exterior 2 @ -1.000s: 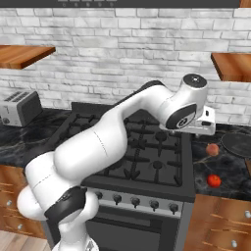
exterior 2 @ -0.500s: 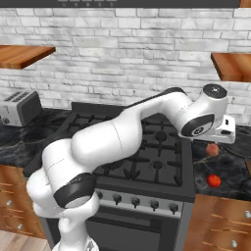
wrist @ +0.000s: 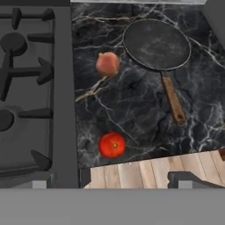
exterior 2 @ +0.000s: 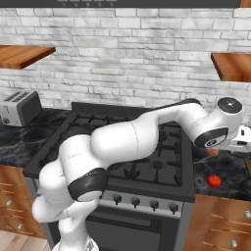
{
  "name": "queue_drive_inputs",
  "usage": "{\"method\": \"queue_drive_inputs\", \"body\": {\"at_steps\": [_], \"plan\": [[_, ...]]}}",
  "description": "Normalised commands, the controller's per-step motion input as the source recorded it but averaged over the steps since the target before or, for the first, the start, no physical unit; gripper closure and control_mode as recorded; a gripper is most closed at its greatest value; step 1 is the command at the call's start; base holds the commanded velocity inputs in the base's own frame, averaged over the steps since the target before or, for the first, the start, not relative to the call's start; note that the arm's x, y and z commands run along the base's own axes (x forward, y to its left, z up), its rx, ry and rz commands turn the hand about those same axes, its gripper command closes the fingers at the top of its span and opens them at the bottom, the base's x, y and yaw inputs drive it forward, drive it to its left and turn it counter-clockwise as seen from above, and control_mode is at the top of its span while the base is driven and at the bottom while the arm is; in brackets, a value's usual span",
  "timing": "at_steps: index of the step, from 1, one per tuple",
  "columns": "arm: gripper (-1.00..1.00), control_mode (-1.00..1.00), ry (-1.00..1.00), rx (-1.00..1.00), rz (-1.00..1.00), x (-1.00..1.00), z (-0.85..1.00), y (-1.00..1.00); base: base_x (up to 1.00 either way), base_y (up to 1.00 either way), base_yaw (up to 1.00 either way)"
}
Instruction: Place the pan on the front center burner on the stove. Then place the tomato and the onion in the pan and turn on the front center burner.
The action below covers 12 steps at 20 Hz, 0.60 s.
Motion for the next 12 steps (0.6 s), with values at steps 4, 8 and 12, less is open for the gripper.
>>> {"method": "queue_drive_inputs", "body": {"at_steps": [4, 8, 12], "plan": [[-1.00, -1.00, 0.02, 0.00, 0.00, 0.19, -0.09, -0.47, 0.00, 0.00, 0.00], [-1.00, -1.00, 0.09, 0.00, 0.00, 0.25, -0.06, -0.38, 0.00, 0.00, 0.00], [-1.00, -1.00, 0.16, 0.00, 0.00, 0.11, -0.21, -0.23, 0.00, 0.00, 0.00]]}}
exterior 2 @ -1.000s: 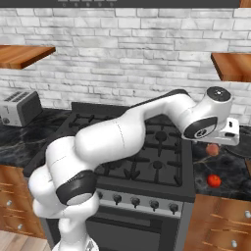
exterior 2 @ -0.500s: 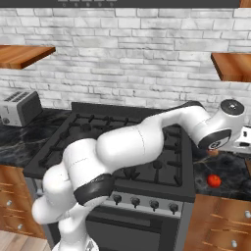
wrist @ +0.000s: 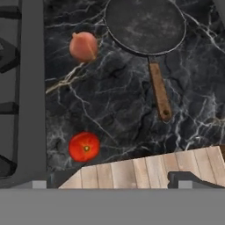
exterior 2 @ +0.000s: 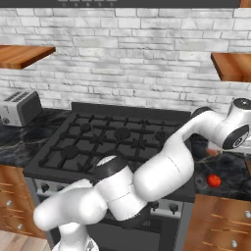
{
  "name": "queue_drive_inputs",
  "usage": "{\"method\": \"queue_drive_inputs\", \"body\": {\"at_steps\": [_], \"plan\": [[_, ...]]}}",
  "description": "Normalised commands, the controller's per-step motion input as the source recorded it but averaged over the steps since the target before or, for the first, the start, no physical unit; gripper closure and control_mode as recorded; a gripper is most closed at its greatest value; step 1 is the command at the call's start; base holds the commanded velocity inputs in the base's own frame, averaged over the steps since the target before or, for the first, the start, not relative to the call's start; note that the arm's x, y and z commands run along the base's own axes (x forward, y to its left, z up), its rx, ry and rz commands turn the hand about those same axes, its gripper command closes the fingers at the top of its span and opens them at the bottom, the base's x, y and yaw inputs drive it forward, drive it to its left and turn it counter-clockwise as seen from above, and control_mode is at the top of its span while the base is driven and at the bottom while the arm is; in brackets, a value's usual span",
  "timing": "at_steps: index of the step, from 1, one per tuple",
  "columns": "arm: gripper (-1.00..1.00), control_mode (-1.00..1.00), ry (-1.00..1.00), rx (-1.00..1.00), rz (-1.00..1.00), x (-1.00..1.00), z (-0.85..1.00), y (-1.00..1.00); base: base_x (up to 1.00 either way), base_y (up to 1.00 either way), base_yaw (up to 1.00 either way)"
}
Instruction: Place the pan on the front center burner on the stove. Then place the tomato and the onion in the pan and turn on the front center burner.
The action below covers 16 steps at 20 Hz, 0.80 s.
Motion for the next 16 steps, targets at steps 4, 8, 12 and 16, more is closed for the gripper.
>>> {"method": "queue_drive_inputs", "body": {"at_steps": [4, 8, 12, 16], "plan": [[-1.00, -1.00, 0.14, 0.00, 0.00, 0.00, -0.43, -0.11, 0.00, 0.00, 0.00], [-1.00, -1.00, -0.01, 0.00, 0.00, 0.05, -0.37, -0.06, 0.00, 0.00, 0.00], [-1.00, -1.00, -0.06, 0.00, 0.00, 0.07, -0.33, -0.15, 0.00, 0.00, 0.00], [-1.00, -1.00, -0.06, -0.01, 0.00, 0.14, -0.36, -0.25, 0.00, 0.00, 0.00]]}}
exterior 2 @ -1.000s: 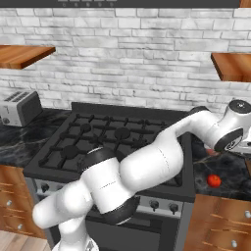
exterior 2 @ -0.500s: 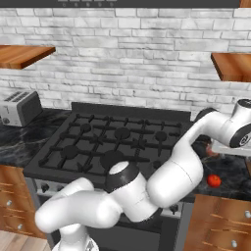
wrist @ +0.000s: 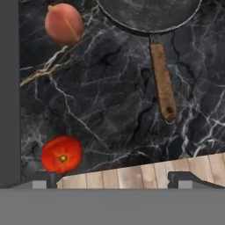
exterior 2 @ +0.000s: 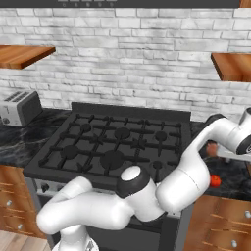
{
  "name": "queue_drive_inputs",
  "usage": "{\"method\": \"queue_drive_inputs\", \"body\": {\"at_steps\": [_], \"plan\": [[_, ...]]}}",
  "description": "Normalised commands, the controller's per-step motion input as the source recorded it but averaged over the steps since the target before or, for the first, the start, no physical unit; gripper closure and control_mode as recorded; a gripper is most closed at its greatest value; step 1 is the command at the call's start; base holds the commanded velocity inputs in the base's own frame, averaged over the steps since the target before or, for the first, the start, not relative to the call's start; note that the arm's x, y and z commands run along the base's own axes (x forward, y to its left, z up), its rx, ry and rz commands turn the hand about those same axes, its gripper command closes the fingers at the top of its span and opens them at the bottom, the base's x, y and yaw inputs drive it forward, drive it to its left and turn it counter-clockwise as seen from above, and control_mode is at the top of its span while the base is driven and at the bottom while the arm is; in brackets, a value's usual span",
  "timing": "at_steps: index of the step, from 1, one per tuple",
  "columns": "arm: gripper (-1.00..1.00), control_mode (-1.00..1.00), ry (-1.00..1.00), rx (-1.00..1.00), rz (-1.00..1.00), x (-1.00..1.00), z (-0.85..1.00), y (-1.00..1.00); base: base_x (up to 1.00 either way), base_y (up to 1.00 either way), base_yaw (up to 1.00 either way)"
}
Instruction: Place the pan on the front center burner on the stove. Then place the tomato and the onion in the pan and turn on the front center burner.
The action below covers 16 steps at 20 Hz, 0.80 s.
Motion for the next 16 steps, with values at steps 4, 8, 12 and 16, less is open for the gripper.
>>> {"method": "queue_drive_inputs", "body": {"at_steps": [4, 8, 12, 16], "plan": [[-1.00, -1.00, -0.01, -0.03, 0.00, 0.17, -0.34, -0.23, 0.00, 0.00, 0.00], [-1.00, -1.00, 0.00, -0.03, 0.00, 0.19, -0.27, -0.21, 0.00, 0.00, 0.00], [-1.00, -1.00, 0.00, -0.04, 0.00, 0.22, -0.20, -0.24, 0.00, 0.00, 0.00], [-1.00, -1.00, 0.00, -0.05, 0.00, 0.21, -0.21, -0.26, 0.00, 0.00, 0.00]]}}
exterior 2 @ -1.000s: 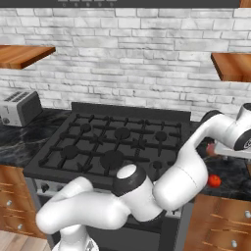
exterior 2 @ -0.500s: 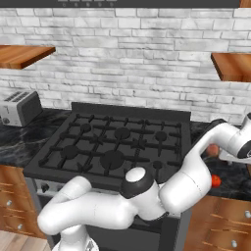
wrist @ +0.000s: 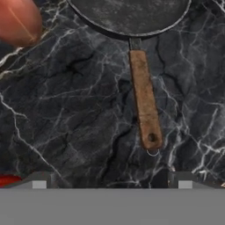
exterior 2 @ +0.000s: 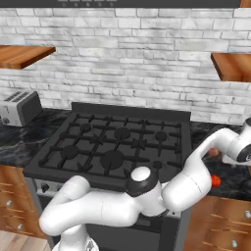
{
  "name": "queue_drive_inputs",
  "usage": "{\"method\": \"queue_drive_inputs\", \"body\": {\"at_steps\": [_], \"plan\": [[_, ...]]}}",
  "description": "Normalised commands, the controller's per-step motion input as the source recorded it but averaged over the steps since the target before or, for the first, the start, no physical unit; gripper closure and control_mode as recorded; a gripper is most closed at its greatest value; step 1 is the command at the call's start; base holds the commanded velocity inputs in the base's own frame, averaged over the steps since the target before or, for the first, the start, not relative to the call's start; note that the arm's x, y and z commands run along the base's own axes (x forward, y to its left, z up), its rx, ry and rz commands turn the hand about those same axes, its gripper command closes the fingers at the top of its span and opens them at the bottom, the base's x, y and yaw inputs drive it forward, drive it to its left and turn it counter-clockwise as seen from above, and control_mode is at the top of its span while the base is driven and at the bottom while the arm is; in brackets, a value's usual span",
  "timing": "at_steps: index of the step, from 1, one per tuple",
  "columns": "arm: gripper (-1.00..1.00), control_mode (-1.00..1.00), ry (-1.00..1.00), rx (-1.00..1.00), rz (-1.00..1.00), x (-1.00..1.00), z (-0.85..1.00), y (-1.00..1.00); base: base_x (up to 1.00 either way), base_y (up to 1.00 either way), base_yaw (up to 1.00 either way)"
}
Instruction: Place the pan on the front center burner on the stove. Then place the tomato and the onion in the pan and turn on the front center burner.
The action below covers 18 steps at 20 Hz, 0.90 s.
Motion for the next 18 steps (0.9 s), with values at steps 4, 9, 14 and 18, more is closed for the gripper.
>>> {"method": "queue_drive_inputs", "body": {"at_steps": [4, 9, 14, 18], "plan": [[-1.00, -1.00, 0.00, -0.01, 0.00, 0.23, -0.20, -0.24, 0.00, 0.00, 0.00], [-1.00, -1.00, 0.00, 0.00, 0.00, 0.26, -0.18, -0.26, 0.00, 0.00, 0.00], [-1.00, -1.00, 0.00, 0.00, 0.00, 0.25, -0.18, -0.31, 0.00, 0.00, 0.00], [-1.00, -1.00, 0.00, 0.00, 0.00, 0.21, -0.18, -0.35, 0.00, 0.00, 0.00]]}}
